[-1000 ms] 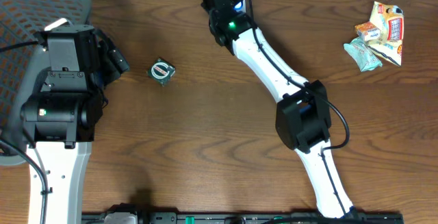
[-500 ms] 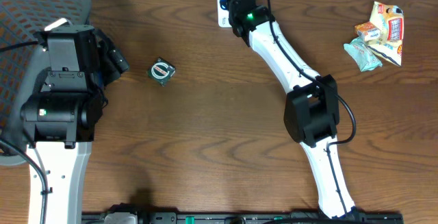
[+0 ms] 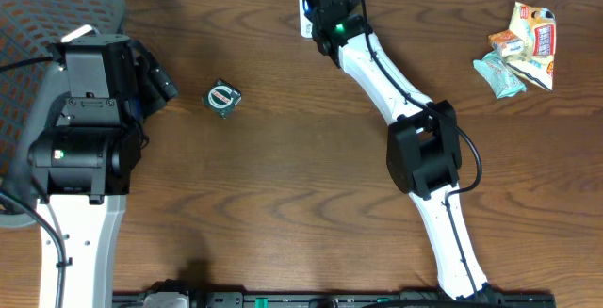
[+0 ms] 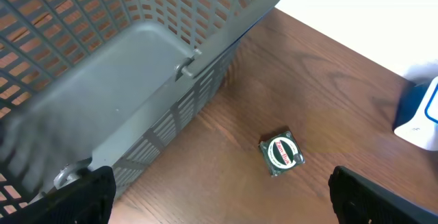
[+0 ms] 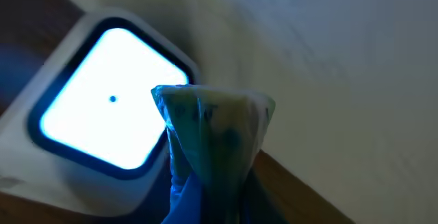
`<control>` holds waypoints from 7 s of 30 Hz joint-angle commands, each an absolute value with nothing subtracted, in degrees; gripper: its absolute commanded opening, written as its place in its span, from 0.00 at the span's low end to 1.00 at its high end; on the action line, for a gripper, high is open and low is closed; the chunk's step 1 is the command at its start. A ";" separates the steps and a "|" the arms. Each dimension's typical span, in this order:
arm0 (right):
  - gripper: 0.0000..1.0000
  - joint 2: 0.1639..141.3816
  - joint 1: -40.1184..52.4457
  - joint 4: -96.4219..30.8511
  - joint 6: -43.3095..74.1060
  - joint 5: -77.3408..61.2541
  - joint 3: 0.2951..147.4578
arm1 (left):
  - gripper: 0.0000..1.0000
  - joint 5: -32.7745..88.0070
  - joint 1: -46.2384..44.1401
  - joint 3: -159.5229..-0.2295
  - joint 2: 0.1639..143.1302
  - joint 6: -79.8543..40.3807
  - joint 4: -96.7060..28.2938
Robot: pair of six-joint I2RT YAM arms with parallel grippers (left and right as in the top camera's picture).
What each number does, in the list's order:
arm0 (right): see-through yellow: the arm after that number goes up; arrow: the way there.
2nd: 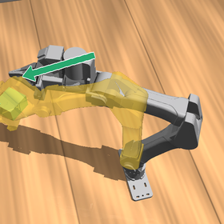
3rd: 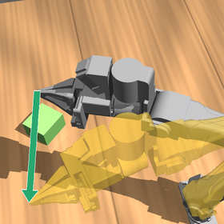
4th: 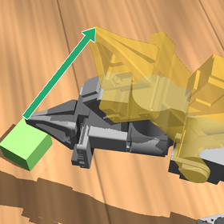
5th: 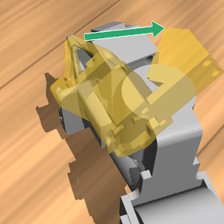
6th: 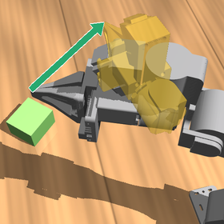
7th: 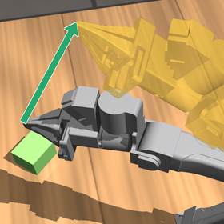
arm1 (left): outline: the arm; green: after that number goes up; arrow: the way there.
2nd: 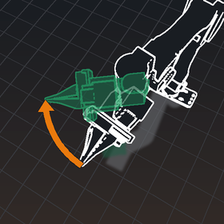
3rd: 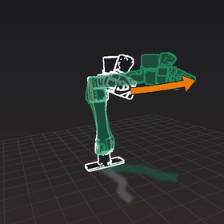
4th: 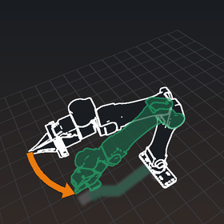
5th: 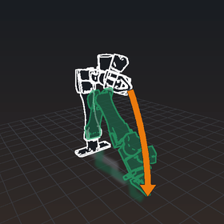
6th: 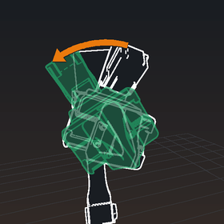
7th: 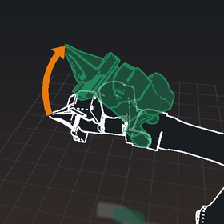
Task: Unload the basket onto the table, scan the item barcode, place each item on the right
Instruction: 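Raise the teal pack up to the scanner face, then carry the teal pack right and drop it on the pile, then move the right gripper left to the dark green Zam-Buk tin, then lower the open right gripper down over the tin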
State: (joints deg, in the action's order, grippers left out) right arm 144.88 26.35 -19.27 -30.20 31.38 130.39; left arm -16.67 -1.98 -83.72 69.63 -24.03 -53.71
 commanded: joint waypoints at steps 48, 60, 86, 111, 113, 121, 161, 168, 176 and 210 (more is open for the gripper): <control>0.99 133.86 1.52 -69.76 3.16 -27.55 131.41 | 0.98 -17.23 -1.78 -84.47 69.23 -24.32 -53.80; 0.99 133.86 14.04 -66.54 3.18 -27.24 131.41 | 0.98 -17.23 -1.78 -84.47 69.23 -24.32 -53.78; 0.99 134.21 38.20 -53.82 3.14 -15.99 131.39 | 0.98 -17.23 -1.78 -84.47 69.23 -24.32 -53.80; 0.99 134.21 40.97 -54.37 3.16 -9.34 131.39 | 0.97 -17.23 -1.78 -84.47 69.23 -24.32 -53.80; 0.99 134.19 40.97 -54.37 3.16 -9.34 131.39 | 0.98 -17.23 -1.78 -84.47 69.23 -24.32 -53.80; 0.99 134.19 40.99 -54.46 3.16 -9.41 131.39 | 0.98 -17.23 -1.78 -84.47 69.23 -24.32 -53.80; 0.99 134.19 41.36 -56.12 3.18 -18.17 131.39 | 0.98 -17.23 -1.78 -84.47 69.23 -24.32 -53.78; 0.99 134.21 41.36 -56.12 3.18 -18.20 131.39 | 0.98 -17.23 -1.78 -84.47 69.23 -24.32 -53.80; 0.99 134.21 41.39 -55.88 3.16 -19.14 131.39 | 0.98 -17.23 -1.78 -84.47 69.23 -24.32 -53.80; 0.99 145.51 41.95 -25.52 9.23 -8.08 131.39 | 0.98 -17.23 -1.78 -84.47 69.23 -24.32 -53.80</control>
State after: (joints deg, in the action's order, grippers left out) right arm 142.52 41.50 -26.35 7.70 -8.21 130.89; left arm -16.67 -1.98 -83.72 69.63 -24.03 -53.71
